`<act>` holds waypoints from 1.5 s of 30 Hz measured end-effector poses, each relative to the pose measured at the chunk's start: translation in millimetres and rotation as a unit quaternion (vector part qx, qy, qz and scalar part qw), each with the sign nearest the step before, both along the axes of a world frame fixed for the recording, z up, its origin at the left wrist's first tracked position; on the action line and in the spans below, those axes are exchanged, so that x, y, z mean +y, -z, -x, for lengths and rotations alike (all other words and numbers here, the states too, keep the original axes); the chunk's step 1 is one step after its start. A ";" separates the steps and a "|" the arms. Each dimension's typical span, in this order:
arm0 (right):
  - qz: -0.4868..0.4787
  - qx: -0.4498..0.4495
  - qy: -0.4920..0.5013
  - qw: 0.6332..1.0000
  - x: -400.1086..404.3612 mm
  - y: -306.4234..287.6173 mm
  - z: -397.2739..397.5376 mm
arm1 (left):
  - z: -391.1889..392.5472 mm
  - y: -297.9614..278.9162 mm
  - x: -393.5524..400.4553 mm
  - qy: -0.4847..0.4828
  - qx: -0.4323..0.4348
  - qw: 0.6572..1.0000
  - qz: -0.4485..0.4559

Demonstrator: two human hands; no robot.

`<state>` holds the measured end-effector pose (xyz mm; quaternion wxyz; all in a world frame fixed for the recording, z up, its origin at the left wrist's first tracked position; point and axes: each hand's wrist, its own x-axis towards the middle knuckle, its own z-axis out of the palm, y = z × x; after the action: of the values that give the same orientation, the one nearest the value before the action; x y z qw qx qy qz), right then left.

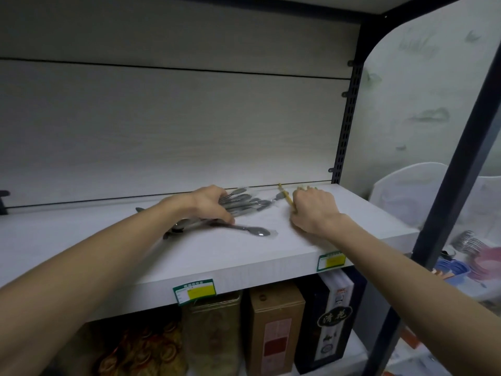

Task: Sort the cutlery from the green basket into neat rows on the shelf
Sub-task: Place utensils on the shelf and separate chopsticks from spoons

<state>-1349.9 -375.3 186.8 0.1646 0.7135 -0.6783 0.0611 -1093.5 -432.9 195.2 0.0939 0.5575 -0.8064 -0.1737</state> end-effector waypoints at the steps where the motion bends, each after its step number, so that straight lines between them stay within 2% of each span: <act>1: -0.007 -0.015 0.006 1.000 -1.1 1.0 0.6 | -2.9 -0.2 1.6 0.002 -0.003 1.000 -0.008; 6: -0.026 -0.093 0.021 0.995 -6.1 5.0 4.0 | -14.2 -3.0 12.8 0.003 0.002 1.000 -0.027; 11: -0.062 -0.091 0.023 0.994 -5.2 -10.0 4.1 | -25.4 -7.8 21.1 -0.008 0.020 0.997 -0.073; 15: -0.039 -0.094 -0.042 0.994 -9.7 -17.7 -19.3 | -31.5 -9.7 26.8 -0.028 0.037 0.997 -0.061; 19: -0.103 -0.115 -0.133 0.979 -15.9 -2.5 -53.2 | -44.1 -3.2 25.0 -0.045 0.090 0.995 -0.026; 22: -0.100 -0.134 -0.168 0.972 -21.3 5.7 -66.7 | -59.4 -4.0 26.7 -0.060 0.105 0.992 -0.019; 32: -0.100 -0.090 -0.210 0.968 -21.4 5.5 -87.7 | -94.9 -12.3 27.7 -0.123 0.167 0.978 -0.029; 38: -0.124 -0.155 -0.221 0.955 -19.0 0.3 -101.5 | -99.2 -12.4 22.9 -0.145 0.157 0.976 -0.038; 45: -0.124 -0.051 -0.244 0.961 -21.3 -10.5 -125.1 | -104.5 -15.8 25.1 -0.156 0.102 0.982 -0.042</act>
<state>-1224.8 -396.5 197.3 0.0201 0.8680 -0.4935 0.0510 -989.0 -407.8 211.0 0.1781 0.6588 -0.6879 -0.2470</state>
